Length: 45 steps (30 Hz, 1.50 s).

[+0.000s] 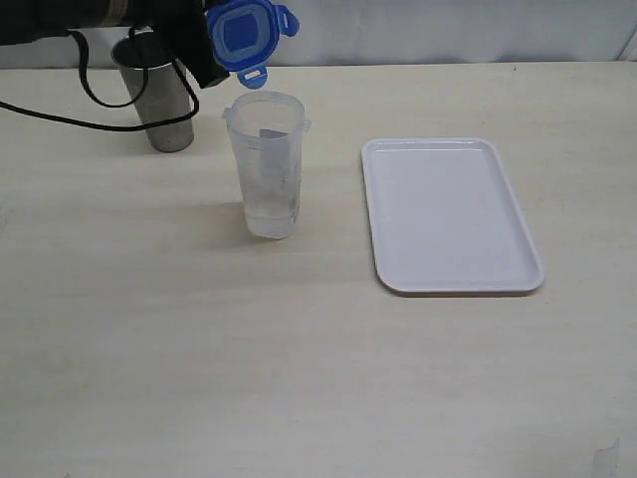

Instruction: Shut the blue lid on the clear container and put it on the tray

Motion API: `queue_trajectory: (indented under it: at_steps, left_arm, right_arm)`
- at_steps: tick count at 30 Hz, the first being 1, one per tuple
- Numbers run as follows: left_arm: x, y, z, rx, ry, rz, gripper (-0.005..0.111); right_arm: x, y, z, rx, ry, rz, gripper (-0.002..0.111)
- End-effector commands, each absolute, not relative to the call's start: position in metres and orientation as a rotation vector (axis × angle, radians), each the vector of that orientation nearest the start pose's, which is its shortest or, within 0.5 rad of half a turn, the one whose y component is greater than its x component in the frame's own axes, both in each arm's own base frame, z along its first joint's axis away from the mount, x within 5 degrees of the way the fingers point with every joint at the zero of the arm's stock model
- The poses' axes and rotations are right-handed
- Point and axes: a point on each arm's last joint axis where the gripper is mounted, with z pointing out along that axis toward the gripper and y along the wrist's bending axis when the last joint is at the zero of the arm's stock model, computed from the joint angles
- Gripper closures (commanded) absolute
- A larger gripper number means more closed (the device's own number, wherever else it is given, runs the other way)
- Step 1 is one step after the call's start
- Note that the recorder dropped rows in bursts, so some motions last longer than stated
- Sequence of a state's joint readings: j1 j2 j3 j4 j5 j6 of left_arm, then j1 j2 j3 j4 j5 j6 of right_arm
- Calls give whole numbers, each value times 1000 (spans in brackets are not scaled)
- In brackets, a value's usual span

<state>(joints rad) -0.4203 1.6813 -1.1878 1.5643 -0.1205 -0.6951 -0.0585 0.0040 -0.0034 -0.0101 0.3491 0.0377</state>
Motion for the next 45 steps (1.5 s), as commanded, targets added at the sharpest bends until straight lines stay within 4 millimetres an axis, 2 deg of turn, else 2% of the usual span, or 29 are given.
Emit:
queue_trajectory:
  at_steps: [1, 4, 8, 17, 27, 31, 45]
  left_arm:
    - [345, -186, 292, 1333, 1439, 249, 107]
    - [340, -196, 292, 1392, 1385, 268, 107]
    - [336, -202, 292, 1383, 1404, 342, 107]
    - [321, -218, 296, 1377, 1402, 665, 107]
    - [306, -235, 297, 1401, 1374, 702, 107]
    - [299, -240, 291, 1445, 1356, 712, 107]
    - [297, -240, 284, 1451, 1392, 675, 107]
  right_arm:
    - [53, -4, 182, 90, 1828, -28, 103]
    - [53, -4, 182, 90, 1828, -28, 103]
    - [53, -4, 182, 90, 1828, -28, 103]
    - [53, -4, 182, 90, 1828, -28, 103]
    - [53, -4, 182, 90, 1828, -28, 103]
    - [53, -4, 182, 90, 1828, -28, 103]
    - [53, -4, 182, 90, 1828, -28, 103]
